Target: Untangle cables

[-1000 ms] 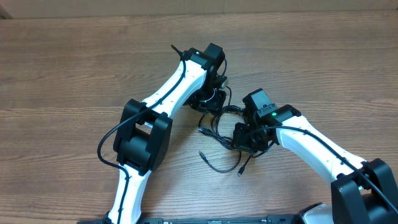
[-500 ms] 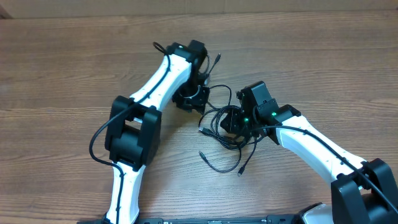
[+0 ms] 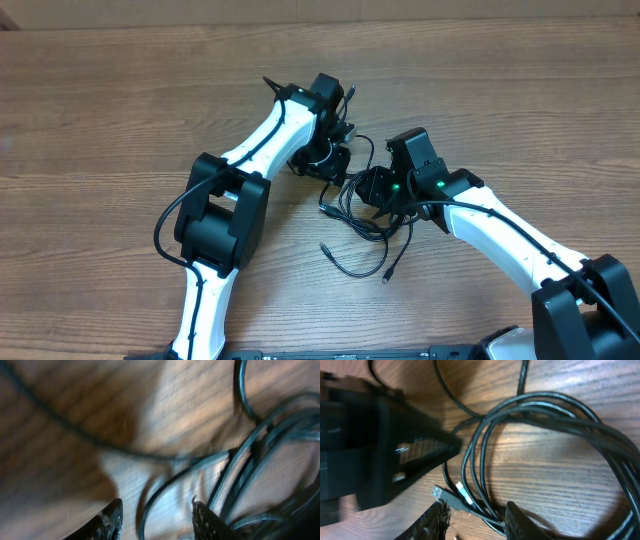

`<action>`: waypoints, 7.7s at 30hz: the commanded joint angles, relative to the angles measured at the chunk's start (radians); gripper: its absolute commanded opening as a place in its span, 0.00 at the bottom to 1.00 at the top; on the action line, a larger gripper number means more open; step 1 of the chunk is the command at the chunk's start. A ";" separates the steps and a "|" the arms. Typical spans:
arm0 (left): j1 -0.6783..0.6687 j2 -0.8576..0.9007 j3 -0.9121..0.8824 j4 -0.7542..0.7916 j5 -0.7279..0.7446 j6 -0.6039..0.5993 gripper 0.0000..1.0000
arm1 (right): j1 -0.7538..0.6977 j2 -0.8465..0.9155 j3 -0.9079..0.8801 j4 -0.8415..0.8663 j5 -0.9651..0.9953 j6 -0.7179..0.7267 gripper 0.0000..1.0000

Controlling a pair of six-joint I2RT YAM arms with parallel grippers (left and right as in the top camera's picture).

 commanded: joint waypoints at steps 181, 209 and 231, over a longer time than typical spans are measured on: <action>0.028 -0.209 -0.175 -0.089 0.383 -0.131 0.66 | -0.322 0.197 0.045 0.004 -0.741 -0.090 0.04; 0.005 -0.209 -0.175 -0.140 -0.304 -0.330 0.18 | -0.322 0.197 0.045 0.190 -0.892 0.040 0.04; 0.193 -0.209 -0.175 -0.232 -0.540 -0.460 0.27 | -0.322 0.197 0.045 0.040 -0.718 -0.074 0.04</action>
